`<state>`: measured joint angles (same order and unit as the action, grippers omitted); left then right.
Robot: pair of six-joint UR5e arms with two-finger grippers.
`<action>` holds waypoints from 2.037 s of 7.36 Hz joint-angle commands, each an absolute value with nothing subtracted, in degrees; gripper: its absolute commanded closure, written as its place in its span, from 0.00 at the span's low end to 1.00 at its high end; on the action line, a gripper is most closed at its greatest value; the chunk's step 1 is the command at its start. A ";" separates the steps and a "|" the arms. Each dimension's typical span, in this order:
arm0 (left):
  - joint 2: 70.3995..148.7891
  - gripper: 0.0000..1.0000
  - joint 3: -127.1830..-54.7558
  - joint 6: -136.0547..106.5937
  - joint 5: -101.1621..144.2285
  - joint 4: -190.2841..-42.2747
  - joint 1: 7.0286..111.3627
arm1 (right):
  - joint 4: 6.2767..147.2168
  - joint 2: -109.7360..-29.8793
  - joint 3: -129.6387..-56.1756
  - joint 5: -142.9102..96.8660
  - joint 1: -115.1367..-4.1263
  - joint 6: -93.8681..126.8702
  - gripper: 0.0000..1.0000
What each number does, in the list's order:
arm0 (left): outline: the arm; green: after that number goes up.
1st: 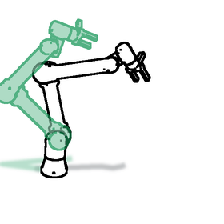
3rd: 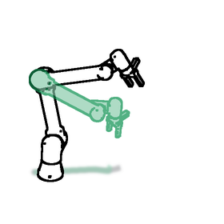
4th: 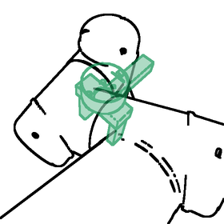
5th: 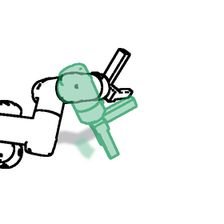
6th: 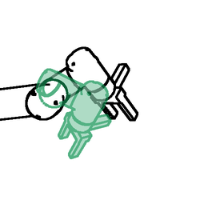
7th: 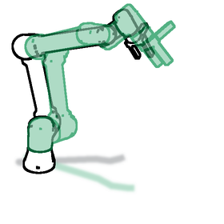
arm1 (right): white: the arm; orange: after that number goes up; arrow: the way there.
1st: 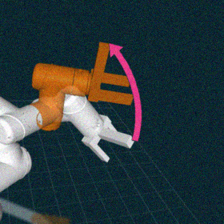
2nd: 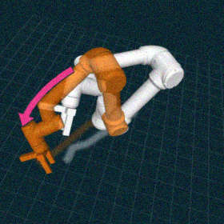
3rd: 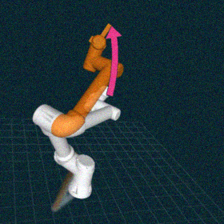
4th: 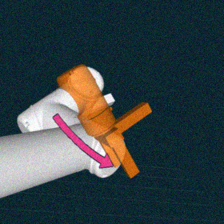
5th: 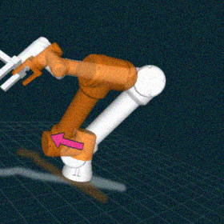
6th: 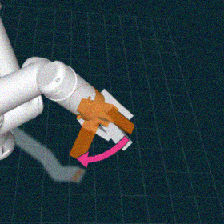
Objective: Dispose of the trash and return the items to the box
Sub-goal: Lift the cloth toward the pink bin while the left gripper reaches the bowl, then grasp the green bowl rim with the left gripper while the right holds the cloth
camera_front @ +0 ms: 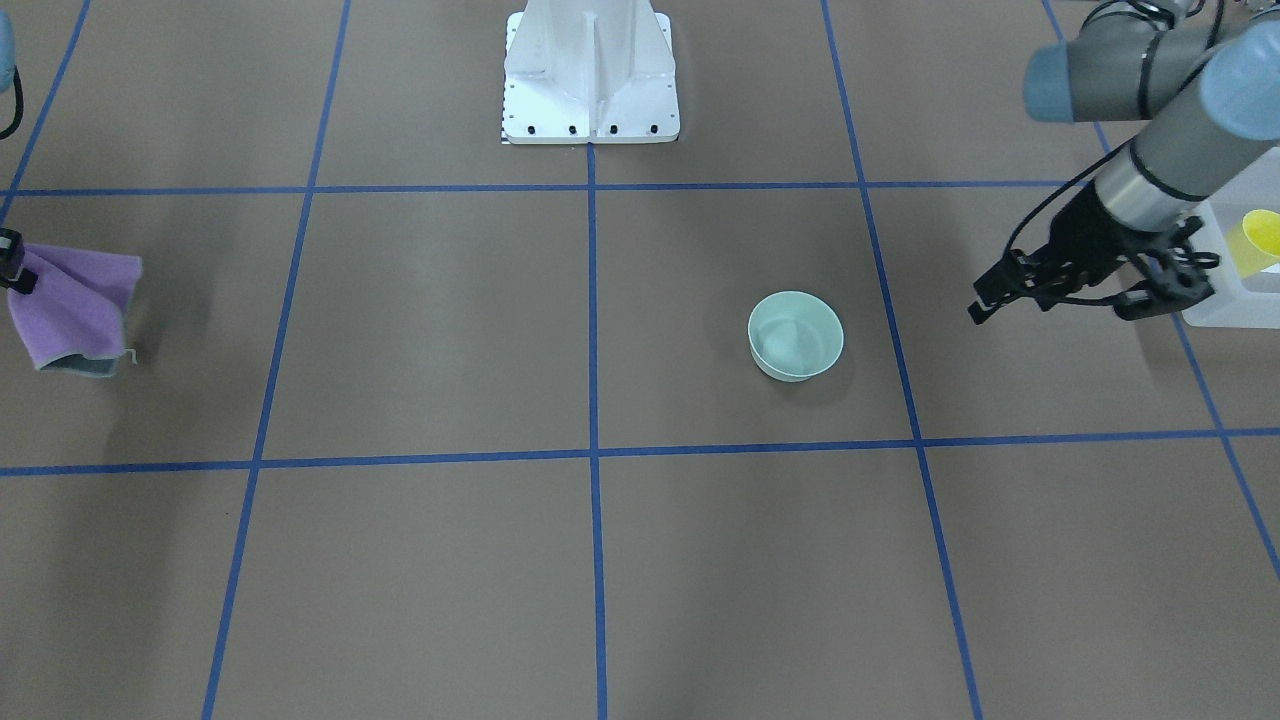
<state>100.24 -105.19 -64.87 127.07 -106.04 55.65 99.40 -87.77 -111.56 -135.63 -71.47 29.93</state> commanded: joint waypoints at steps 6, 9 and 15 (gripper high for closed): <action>109.66 0.04 -95.57 -79.89 114.96 -112.76 38.85 | 109.07 -87.98 -110.48 -126.40 -83.31 5.12 1.00; 109.87 0.99 -90.61 -79.89 115.66 -120.32 38.76 | 109.07 -88.86 -109.16 -126.04 -86.21 1.24 1.00; 110.83 1.00 -98.26 -79.72 122.34 -110.30 42.27 | 108.90 -90.79 -106.89 -125.16 -90.15 -5.16 1.00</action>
<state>110.57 -97.71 -79.61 122.15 -110.86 41.97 108.94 -90.37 -107.80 -125.66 -88.18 -2.35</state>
